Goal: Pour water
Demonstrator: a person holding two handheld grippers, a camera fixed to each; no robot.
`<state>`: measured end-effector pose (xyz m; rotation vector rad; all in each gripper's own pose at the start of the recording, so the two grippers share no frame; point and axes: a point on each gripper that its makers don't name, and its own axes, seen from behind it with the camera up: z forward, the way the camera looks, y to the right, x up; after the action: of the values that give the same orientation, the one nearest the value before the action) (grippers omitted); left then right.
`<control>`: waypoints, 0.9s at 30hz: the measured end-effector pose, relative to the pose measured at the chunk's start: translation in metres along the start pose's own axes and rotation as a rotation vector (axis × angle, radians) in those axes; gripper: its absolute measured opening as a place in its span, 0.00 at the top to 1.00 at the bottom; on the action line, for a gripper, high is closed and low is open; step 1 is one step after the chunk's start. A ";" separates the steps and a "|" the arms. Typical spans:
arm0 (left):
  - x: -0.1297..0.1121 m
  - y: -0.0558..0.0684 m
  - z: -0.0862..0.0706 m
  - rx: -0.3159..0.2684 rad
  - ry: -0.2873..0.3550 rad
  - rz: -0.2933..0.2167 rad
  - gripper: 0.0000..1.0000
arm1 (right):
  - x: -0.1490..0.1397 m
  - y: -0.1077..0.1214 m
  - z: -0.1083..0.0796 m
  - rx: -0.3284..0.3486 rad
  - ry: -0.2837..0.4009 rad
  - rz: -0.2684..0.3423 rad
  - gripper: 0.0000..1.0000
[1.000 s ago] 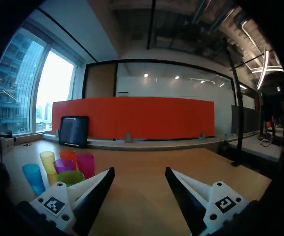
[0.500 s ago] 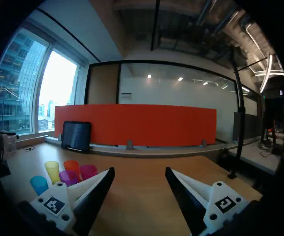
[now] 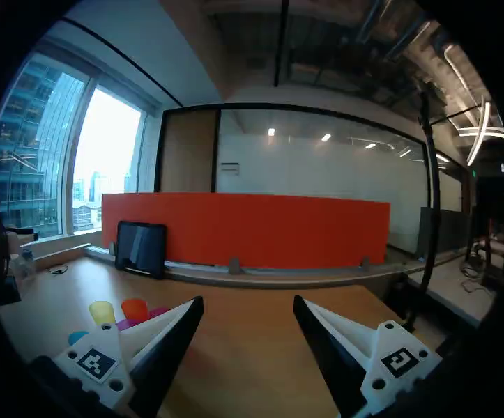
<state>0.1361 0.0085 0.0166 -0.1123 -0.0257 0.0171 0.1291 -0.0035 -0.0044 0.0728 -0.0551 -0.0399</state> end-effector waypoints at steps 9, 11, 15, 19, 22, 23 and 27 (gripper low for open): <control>0.051 0.006 0.000 -0.036 0.032 0.007 0.02 | 0.032 -0.003 0.000 0.021 -0.007 0.027 0.00; 0.060 0.008 0.001 -0.045 0.035 -0.001 0.03 | 0.039 -0.005 0.000 0.029 -0.006 0.036 0.00; 0.074 0.013 0.001 -0.071 0.034 -0.004 0.03 | 0.052 -0.006 -0.001 0.042 0.002 0.043 0.00; 0.078 0.018 0.001 -0.099 0.033 0.005 0.03 | 0.053 -0.008 -0.001 0.058 -0.002 0.042 0.00; 0.075 0.022 0.002 -0.123 0.021 0.010 0.02 | 0.053 -0.013 -0.002 0.092 -0.011 0.044 0.00; 0.074 0.023 0.002 -0.131 0.016 0.012 0.02 | 0.053 -0.015 -0.003 0.106 -0.013 0.045 0.00; 0.070 0.028 0.003 -0.176 0.005 0.021 0.03 | 0.055 -0.026 -0.007 0.178 -0.016 0.031 0.00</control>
<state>0.2060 0.0377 0.0180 -0.2884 -0.0205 0.0357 0.1835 -0.0309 -0.0099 0.2496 -0.0758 -0.0048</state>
